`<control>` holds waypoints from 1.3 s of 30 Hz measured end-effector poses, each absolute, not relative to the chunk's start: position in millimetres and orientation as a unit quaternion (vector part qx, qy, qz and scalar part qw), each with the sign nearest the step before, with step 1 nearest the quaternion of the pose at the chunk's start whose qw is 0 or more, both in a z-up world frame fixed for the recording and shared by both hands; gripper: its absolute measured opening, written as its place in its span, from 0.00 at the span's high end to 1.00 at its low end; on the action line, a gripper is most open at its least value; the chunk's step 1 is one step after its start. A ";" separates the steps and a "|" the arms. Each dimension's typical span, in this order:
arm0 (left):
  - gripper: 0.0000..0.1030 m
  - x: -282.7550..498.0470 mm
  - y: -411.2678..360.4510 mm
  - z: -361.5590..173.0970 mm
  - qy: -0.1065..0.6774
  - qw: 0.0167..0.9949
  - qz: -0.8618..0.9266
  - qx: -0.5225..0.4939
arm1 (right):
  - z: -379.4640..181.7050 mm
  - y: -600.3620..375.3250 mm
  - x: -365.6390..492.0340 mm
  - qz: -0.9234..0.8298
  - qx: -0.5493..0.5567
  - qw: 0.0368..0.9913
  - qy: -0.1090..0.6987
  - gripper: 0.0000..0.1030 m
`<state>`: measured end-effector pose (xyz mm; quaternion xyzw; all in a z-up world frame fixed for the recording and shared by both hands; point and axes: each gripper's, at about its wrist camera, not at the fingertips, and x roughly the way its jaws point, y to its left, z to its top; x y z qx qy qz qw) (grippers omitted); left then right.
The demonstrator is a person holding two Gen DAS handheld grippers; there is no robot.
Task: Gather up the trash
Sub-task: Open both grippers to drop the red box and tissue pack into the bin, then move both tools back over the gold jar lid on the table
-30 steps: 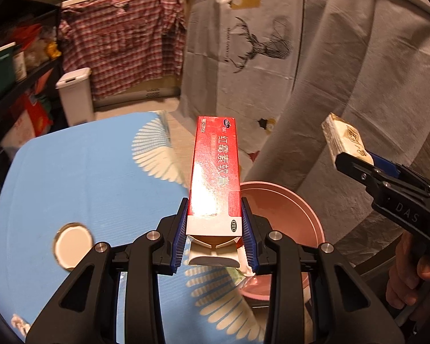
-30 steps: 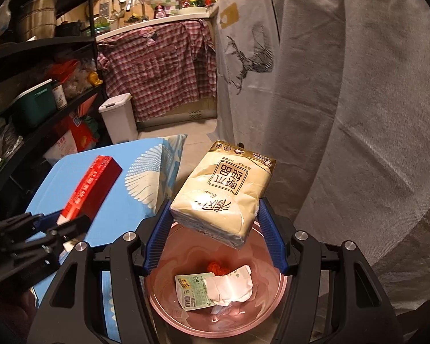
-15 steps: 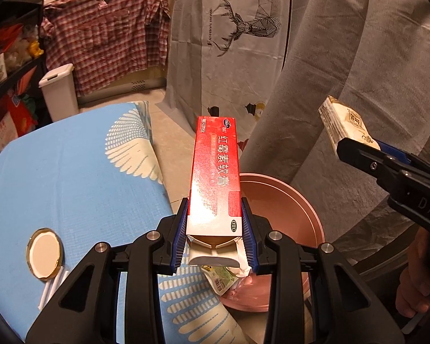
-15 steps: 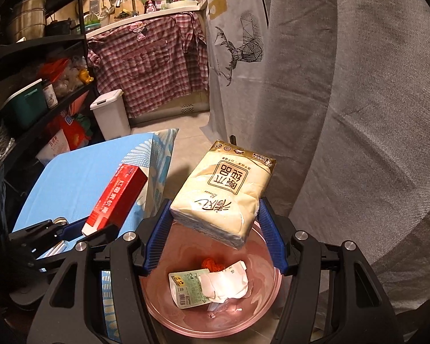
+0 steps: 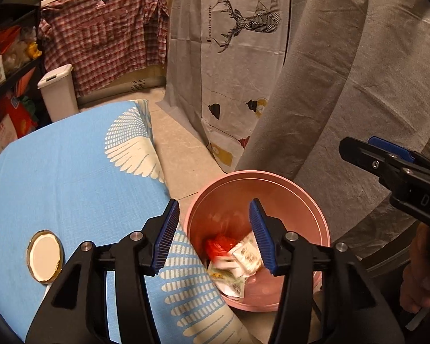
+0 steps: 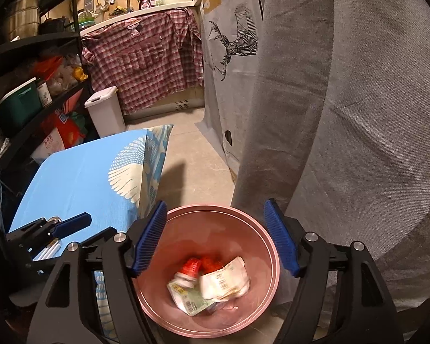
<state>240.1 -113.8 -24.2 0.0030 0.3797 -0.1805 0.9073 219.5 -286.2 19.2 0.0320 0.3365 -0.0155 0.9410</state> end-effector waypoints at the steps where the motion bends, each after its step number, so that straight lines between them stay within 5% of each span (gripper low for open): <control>1: 0.51 238.4 -111.0 -23.0 0.378 0.908 -0.179 0.002 | 19.5 -285.7 219.0 -0.015 0.032 0.942 0.335 0.32; 11: 0.59 214.5 -68.3 -4.1 0.356 0.923 -0.143 -0.019 | 26.4 -264.5 204.8 0.015 0.017 0.951 0.309 0.33; 21: 0.63 180.2 1.7 6.9 0.341 0.935 -0.090 -0.029 | 35.5 -233.4 193.0 0.064 0.012 0.955 0.289 0.66; 39: 0.65 97.2 155.6 -9.4 0.326 0.941 0.040 -0.088 | 10.8 -137.0 207.5 0.177 0.023 0.933 0.313 0.79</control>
